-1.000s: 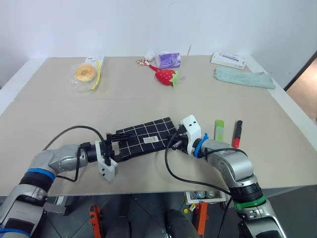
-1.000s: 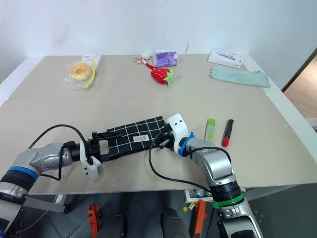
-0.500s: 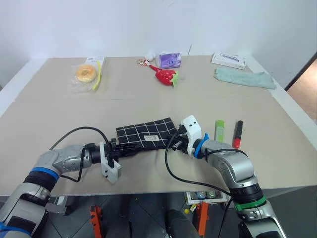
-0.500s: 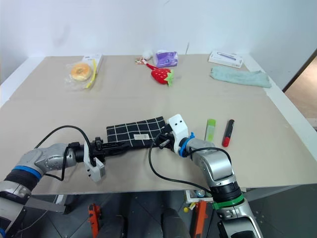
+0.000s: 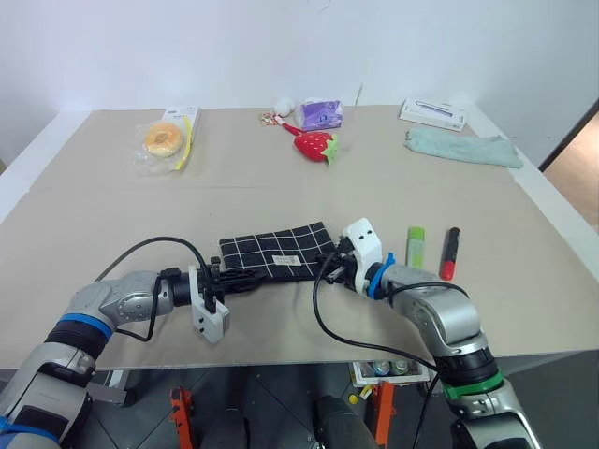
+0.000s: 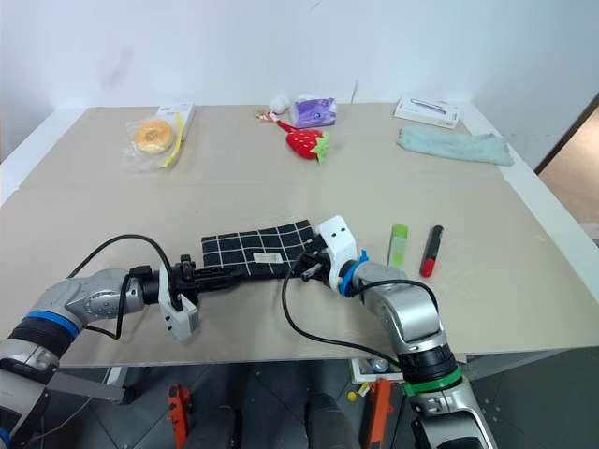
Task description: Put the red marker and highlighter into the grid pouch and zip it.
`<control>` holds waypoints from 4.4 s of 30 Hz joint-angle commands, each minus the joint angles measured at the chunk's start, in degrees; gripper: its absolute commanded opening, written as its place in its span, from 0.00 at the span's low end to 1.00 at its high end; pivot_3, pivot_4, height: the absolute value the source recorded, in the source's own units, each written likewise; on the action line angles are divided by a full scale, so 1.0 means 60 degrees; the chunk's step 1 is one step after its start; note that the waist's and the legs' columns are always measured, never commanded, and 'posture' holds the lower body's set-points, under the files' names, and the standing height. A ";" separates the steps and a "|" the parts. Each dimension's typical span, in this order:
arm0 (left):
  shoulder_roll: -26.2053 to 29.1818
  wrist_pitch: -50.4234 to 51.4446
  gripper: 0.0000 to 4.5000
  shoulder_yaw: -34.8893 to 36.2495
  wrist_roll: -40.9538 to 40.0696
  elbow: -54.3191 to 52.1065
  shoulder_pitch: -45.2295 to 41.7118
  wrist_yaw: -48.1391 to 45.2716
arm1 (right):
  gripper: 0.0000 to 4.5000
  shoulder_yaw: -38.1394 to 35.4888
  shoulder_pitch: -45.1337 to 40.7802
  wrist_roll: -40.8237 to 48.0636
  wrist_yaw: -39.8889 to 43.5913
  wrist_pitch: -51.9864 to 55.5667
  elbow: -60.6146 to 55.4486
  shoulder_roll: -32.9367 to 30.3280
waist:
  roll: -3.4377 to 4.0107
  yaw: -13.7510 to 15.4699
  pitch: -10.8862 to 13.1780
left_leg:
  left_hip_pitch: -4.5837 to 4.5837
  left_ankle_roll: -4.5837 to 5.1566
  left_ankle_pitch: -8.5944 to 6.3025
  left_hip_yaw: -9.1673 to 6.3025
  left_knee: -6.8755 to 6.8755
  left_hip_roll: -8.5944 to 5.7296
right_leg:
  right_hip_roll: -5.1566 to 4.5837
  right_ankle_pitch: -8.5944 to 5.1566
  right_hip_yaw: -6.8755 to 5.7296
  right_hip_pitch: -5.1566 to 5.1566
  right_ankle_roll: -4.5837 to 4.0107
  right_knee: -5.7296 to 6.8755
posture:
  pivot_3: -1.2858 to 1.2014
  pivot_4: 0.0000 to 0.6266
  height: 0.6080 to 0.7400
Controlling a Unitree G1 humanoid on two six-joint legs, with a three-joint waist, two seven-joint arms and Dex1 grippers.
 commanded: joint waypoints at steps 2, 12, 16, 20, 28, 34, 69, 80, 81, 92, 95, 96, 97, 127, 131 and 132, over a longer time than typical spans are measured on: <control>-0.0001 0.0381 0.00 -0.0106 -0.0522 -0.0049 0.0047 -0.0485 | 0.07 -0.1300 0.0037 0.1092 0.0538 0.0017 -0.1660 -0.0403 | 0.0006 0.0006 0.0005 | -0.0009 0.0000 0.0000 0.0000 0.0000 0.0000 | 0.0000 0.0000 0.0001 -0.0007 0.0001 0.0000 | 0.52 0.24 1.00; -0.0199 0.1605 0.00 0.0079 -0.2697 -0.1087 0.0235 -0.1911 | 0.93 -0.3141 0.0689 0.3064 0.0086 0.3067 -0.3113 -0.1825 | -0.0018 -0.0006 0.0020 | -0.0033 0.0000 0.0000 -0.0007 0.0000 -0.0001 | 0.0001 -0.0006 -0.0001 -0.0023 0.0003 -0.0005 | 0.52 0.24 1.00; -0.0292 0.1764 0.00 0.0098 -0.2918 -0.1341 0.0336 -0.2214 | 0.93 -0.3058 0.0304 0.3086 -0.1050 0.4061 -0.2661 -0.0767 | -0.0017 -0.0037 0.0023 | -0.0032 0.0000 0.0000 -0.0007 -0.0020 0.0012 | 0.0017 -0.0009 -0.0001 -0.0038 -0.0005 -0.0003 | 0.52 0.24 1.00; -0.0402 0.1898 0.00 0.0162 -0.2982 -0.1508 0.0372 -0.2387 | 0.93 -0.2834 0.0011 0.2931 -0.1787 0.4396 -0.2347 0.0121 | -0.0016 -0.0028 0.0024 | -0.0053 0.0000 0.0000 -0.0007 -0.0025 0.0008 | 0.0014 -0.0009 0.0002 -0.0057 -0.0006 -0.0003 | 0.52 0.24 1.00; -0.0427 0.1992 0.00 0.0257 -0.2994 -0.1605 0.0453 -0.2513 | 0.93 -0.2536 -0.0049 0.2500 -0.2158 0.4279 -0.1860 0.0093 | -0.0016 0.0009 0.0025 | -0.0073 0.0007 -0.0005 -0.0008 -0.0030 -0.0008 | -0.0008 -0.0026 0.0001 -0.0064 0.0001 -0.0015 | 0.52 0.24 1.00; -0.0431 0.1994 0.00 0.0264 -0.2995 -0.1609 0.0457 -0.2522 | 0.93 -0.2522 -0.0050 0.2484 -0.2157 0.4263 -0.1851 0.0092 | -0.0016 0.0007 0.0025 | -0.0068 0.0009 -0.0006 -0.0009 -0.0036 -0.0001 | 0.0001 -0.0026 -0.0003 -0.0065 -0.0004 -0.0014 | 0.52 0.24 1.00; -0.1049 0.2801 0.00 0.0430 -0.3336 -0.2302 0.0458 -0.2514 | 0.02 0.1109 0.0167 0.0737 -0.0461 0.1982 -0.2951 -0.0979 | -0.0024 0.0004 0.0028 | -0.0067 0.0019 -0.0011 -0.0011 -0.0029 -0.0003 | -0.0001 -0.0030 -0.0006 -0.0062 -0.0003 -0.0013 | 0.52 0.24 1.00; -0.0839 0.2888 0.00 0.0776 -0.3722 -0.2462 0.0572 -0.2640 | 0.02 0.0490 0.0521 0.0318 0.0018 0.1646 -0.2433 -0.2243 | -0.0027 -0.0008 0.0030 | -0.0055 0.0027 -0.0016 -0.0011 -0.0039 0.0005 | 0.0007 -0.0037 -0.0007 -0.0062 -0.0014 -0.0012 | 0.52 0.24 1.00; -0.0857 0.2919 0.00 0.0785 -0.3738 -0.2485 0.0548 -0.2651 | 0.02 0.0561 0.0528 0.0382 0.0071 0.1646 -0.2570 -0.2167 | -0.0027 -0.0007 0.0030 | -0.0057 0.0027 -0.0016 -0.0011 -0.0038 0.0004 | 0.0007 -0.0037 -0.0008 -0.0061 -0.0014 -0.0012 | 0.52 0.24 1.00; -0.0979 0.2963 0.00 0.0739 -0.3731 -0.2521 0.0527 -0.2704 | 0.02 0.0806 0.0225 0.1017 -0.0013 0.2203 -0.3459 -0.0917 | -0.0028 -0.0001 0.0030 | -0.0061 0.0026 -0.0015 -0.0011 -0.0032 -0.0002 | 0.0001 -0.0036 -0.0006 -0.0060 -0.0013 -0.0013 | 0.52 0.24 1.00; -0.0975 0.2956 0.00 0.0790 -0.3762 -0.2545 0.0510 -0.2679 | 0.02 0.0792 0.0287 0.0737 -0.0038 0.2295 -0.3139 -0.1244 | -0.0028 0.0005 0.0030 | -0.0061 0.0026 -0.0015 -0.0011 -0.0033 -0.0001 | 0.0001 -0.0036 -0.0007 -0.0060 -0.0013 -0.0013 | 0.52 0.24 1.00; -0.0968 0.2962 0.00 0.0813 -0.3789 -0.2552 0.0495 -0.2679 | 0.02 0.0835 0.0356 0.0595 0.0009 0.2243 -0.3020 -0.1488 | -0.0028 0.0008 0.0030 | -0.0062 0.0026 -0.0015 -0.0011 -0.0033 -0.0002 | 0.0001 -0.0036 -0.0007 -0.0060 -0.0013 -0.0013 | 0.52 0.24 1.00; -0.0964 0.2969 0.00 0.0848 -0.3808 -0.2565 0.0474 -0.2669 | 0.02 0.0868 0.0432 0.0579 0.0105 0.2255 -0.2992 -0.1684 | -0.0028 0.0009 0.0030 | -0.0062 0.0026 -0.0015 -0.0011 -0.0032 -0.0004 | -0.0002 -0.0037 -0.0007 -0.0060 -0.0012 -0.0013 | 0.52 0.24 1.00; -0.1340 0.3588 0.00 0.1297 -0.4458 -0.3100 0.0357 -0.2978 | 0.02 -0.0282 -0.0086 0.2143 0.0323 0.1759 -0.3691 -0.0276 | -0.0032 0.0003 0.0032 | -0.0063 0.0026 -0.0015 -0.0018 -0.0028 0.0001 | 0.0003 -0.0034 -0.0014 -0.0059 -0.0014 -0.0010 | 0.52 0.24 1.00; -0.1362 0.3621 0.00 0.1361 -0.4494 -0.3096 0.0337 -0.2972 | 0.02 0.0632 0.0428 0.1244 0.0523 0.1416 -0.3307 -0.1360 | -0.0035 0.0028 0.0031 | -0.0066 0.0026 -0.0015 -0.0017 -0.0026 -0.0007 | -0.0005 -0.0036 -0.0014 -0.0056 -0.0012 -0.0014 | 0.52 0.24 1.00; -0.1357 0.3608 0.00 0.1370 -0.4496 -0.3080 0.0334 -0.2980 | 0.02 0.0555 0.0454 0.1474 0.0575 0.1536 -0.3395 -0.1310 | -0.0035 0.0023 0.0032 | -0.0066 0.0026 -0.0015 -0.0018 -0.0025 -0.0008 | -0.0007 -0.0037 -0.0014 -0.0056 -0.0010 -0.0014 | 0.52 0.24 1.00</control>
